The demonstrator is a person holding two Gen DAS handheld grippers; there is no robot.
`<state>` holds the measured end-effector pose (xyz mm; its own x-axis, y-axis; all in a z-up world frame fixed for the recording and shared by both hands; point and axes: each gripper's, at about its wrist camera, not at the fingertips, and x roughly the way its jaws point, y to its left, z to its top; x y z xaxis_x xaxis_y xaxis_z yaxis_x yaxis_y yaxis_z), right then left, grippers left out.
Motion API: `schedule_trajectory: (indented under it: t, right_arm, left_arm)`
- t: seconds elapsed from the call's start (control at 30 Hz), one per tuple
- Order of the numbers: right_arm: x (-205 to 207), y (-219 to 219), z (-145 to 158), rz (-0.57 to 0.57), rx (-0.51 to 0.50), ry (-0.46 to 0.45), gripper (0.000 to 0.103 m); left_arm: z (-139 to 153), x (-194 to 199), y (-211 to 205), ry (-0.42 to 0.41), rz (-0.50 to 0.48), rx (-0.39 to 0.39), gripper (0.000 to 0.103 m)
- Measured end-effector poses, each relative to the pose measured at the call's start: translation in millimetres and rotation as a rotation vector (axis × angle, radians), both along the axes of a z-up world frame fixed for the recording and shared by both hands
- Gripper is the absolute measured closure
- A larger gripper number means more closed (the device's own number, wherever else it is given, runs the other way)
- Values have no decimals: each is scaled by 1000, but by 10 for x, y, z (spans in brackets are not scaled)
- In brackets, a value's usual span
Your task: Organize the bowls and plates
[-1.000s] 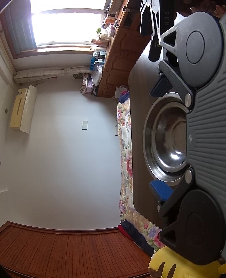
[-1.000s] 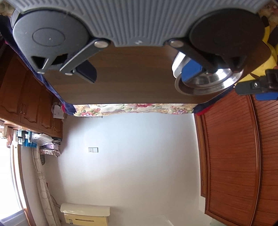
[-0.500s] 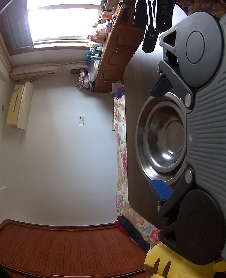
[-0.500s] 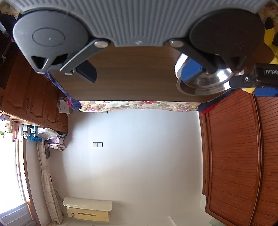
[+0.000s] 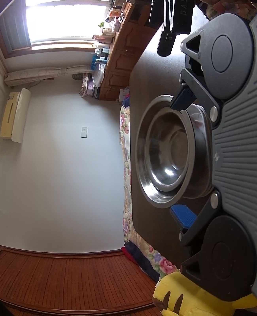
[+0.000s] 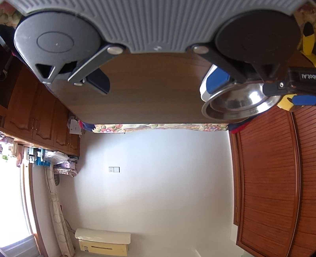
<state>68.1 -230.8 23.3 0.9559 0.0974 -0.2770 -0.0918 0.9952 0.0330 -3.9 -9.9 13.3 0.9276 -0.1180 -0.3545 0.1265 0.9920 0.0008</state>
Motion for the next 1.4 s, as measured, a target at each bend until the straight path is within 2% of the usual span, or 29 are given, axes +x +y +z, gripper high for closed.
schedule_trajectory:
  t: [0.37, 1.4]
  right_arm:
    - [0, 7, -44, -9, -4, -5, 0]
    - [3, -21, -41, -17, 1, -6, 0]
  left_arm:
    - [-90, 20, 42, 7, 9, 7, 0]
    - [-57, -15, 27, 0, 2, 20, 0]
